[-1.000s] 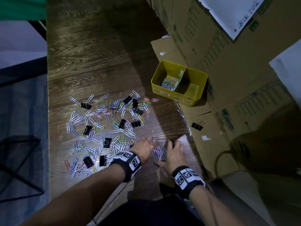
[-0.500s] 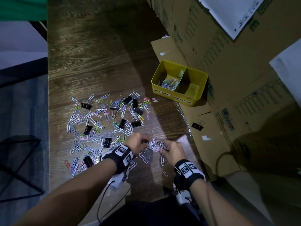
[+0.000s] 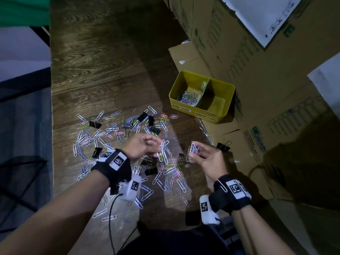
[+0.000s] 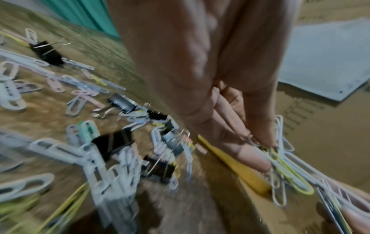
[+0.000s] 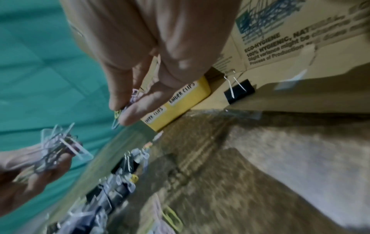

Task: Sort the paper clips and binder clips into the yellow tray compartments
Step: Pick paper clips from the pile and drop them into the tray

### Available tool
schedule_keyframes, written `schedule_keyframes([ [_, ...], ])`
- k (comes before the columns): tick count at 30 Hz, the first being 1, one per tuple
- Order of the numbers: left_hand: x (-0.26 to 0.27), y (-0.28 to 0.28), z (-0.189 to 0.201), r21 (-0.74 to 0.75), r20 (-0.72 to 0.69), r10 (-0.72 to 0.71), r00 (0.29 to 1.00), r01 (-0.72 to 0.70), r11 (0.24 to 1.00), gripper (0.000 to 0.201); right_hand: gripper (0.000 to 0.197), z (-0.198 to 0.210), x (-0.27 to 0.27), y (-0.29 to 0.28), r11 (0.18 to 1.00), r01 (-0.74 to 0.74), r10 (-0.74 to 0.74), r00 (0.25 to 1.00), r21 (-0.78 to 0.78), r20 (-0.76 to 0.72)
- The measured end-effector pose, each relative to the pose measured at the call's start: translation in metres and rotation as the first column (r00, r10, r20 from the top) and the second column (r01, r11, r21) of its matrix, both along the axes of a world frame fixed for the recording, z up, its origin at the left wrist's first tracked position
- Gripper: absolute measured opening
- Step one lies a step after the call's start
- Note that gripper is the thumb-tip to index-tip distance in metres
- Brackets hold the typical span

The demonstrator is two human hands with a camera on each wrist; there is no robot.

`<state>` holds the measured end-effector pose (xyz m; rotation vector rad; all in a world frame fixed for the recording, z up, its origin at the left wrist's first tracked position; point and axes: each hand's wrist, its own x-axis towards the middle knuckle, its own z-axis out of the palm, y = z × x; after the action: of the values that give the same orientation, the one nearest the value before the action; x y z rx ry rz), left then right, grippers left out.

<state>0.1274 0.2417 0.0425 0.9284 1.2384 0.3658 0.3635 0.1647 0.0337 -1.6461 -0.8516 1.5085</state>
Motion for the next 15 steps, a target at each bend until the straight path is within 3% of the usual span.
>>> schedule_keyframes([
  [6, 0.037, 0.069, 0.05, 0.155, 0.202, 0.041, 0.978, -0.073, 0.985, 0.02, 0.041, 0.037, 0.007, 0.035, 0.985, 0.084, -0.082, 0.996, 0.152, -0.023],
  [8, 0.054, 0.1, 0.057, 0.21, 0.186, 0.044, 0.982, -0.083, 0.974, 0.019, 0.042, 0.052, 0.008, 0.052, 0.966, 0.128, -0.119, 0.991, 0.223, -0.057],
  [12, 0.091, 0.152, 0.049, 0.298, 0.007, 0.083, 0.996, -0.082, 0.951, 0.015, 0.042, 0.08, 0.013, 0.089, 0.923, 0.16, -0.135, 0.986, 0.349, -0.096],
  [15, 0.111, 0.171, 0.03, 0.395, -0.308, 0.017, 0.951, 0.112, 0.912, 0.016, 0.043, 0.09, 0.019, 0.124, 0.915, 0.135, -0.122, 0.991, 0.381, -0.058],
])
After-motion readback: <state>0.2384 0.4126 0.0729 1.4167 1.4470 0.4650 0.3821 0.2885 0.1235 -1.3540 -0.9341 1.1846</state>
